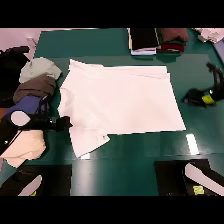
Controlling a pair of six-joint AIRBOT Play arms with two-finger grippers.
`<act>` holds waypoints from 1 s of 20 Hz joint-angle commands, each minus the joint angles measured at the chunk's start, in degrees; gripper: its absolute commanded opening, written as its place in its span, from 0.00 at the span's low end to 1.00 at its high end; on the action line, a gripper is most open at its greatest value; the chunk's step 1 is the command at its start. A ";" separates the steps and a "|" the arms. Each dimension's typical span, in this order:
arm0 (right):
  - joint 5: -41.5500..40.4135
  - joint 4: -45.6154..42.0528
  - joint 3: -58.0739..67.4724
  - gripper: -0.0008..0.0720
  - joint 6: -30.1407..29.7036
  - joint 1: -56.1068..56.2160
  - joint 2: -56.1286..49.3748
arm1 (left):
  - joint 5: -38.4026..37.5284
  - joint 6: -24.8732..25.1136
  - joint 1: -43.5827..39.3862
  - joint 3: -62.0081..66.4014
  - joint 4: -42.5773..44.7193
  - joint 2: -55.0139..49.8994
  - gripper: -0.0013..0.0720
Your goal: Fold the shirts.
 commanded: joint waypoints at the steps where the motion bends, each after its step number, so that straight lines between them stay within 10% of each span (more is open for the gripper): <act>1: 0.39 -3.45 -10.10 0.71 -0.37 -13.09 -0.07 | -1.73 1.53 -0.02 4.50 1.11 0.02 0.05; 11: -6.62 7.04 -19.67 0.59 -5.29 -18.12 -9.07 | -0.92 1.46 -0.02 4.59 0.92 -0.04 0.05; 15: -8.00 7.41 -16.15 0.06 -6.45 -9.14 -10.51 | -0.20 1.49 -0.02 4.70 0.94 -0.02 0.05; 20: -6.10 7.48 -2.78 0.03 -6.78 -2.01 -1.33 | -4.28 1.51 -0.02 20.81 5.29 0.17 0.05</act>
